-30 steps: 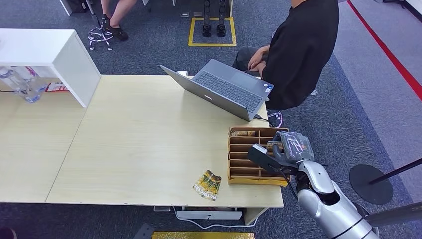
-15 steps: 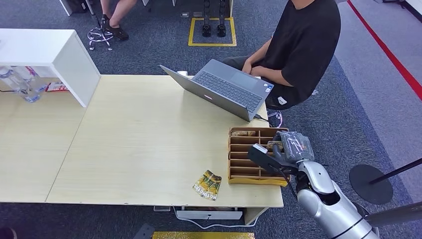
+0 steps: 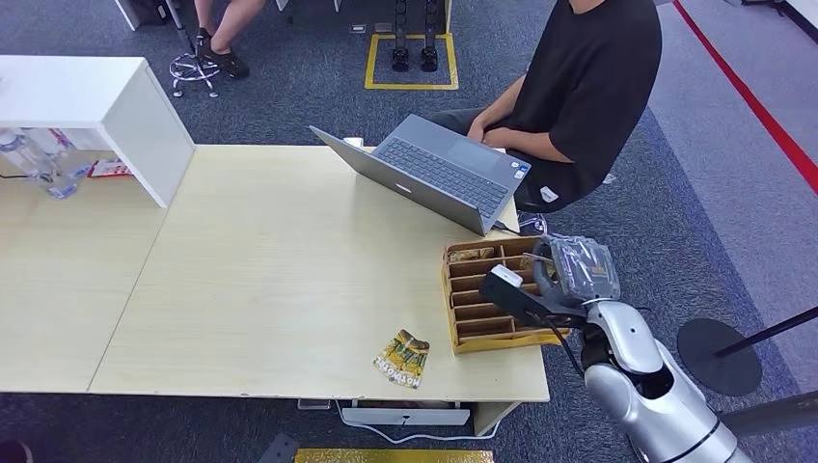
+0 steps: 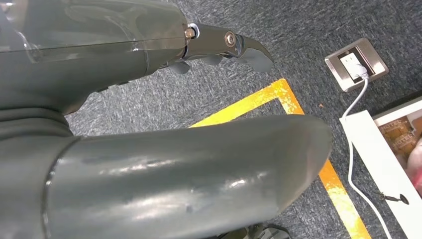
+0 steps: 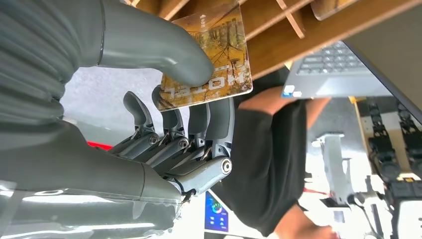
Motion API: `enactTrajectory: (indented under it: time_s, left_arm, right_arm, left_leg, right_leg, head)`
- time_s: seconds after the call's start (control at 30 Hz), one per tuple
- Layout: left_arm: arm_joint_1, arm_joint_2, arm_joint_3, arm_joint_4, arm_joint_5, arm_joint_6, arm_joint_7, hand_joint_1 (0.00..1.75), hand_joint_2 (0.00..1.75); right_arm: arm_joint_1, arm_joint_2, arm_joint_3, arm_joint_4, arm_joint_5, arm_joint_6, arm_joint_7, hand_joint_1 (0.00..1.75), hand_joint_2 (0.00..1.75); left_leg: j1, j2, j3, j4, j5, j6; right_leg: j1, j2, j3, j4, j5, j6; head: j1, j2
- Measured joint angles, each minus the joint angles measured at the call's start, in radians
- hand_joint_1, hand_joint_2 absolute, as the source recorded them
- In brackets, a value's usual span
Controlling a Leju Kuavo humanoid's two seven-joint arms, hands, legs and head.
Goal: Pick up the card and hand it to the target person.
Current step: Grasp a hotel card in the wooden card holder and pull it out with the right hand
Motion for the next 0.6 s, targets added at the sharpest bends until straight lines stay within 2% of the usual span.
enactTrajectory:
  time_s: [0.6]
  left_arm:
    - [0.0,0.0,0.0,0.0,0.001,0.003,-0.001,0.0,0.0]
  right_arm:
    - [0.0,-0.014,-0.007,-0.097,0.007,0.023,0.004,1.35,1.75]
  left_leg:
    - [0.0,0.0,0.0,0.0,0.0,0.0]
  right_leg:
    - [0.0,0.0,0.0,0.0,0.0,0.0]
  head:
    - [0.0,0.0]
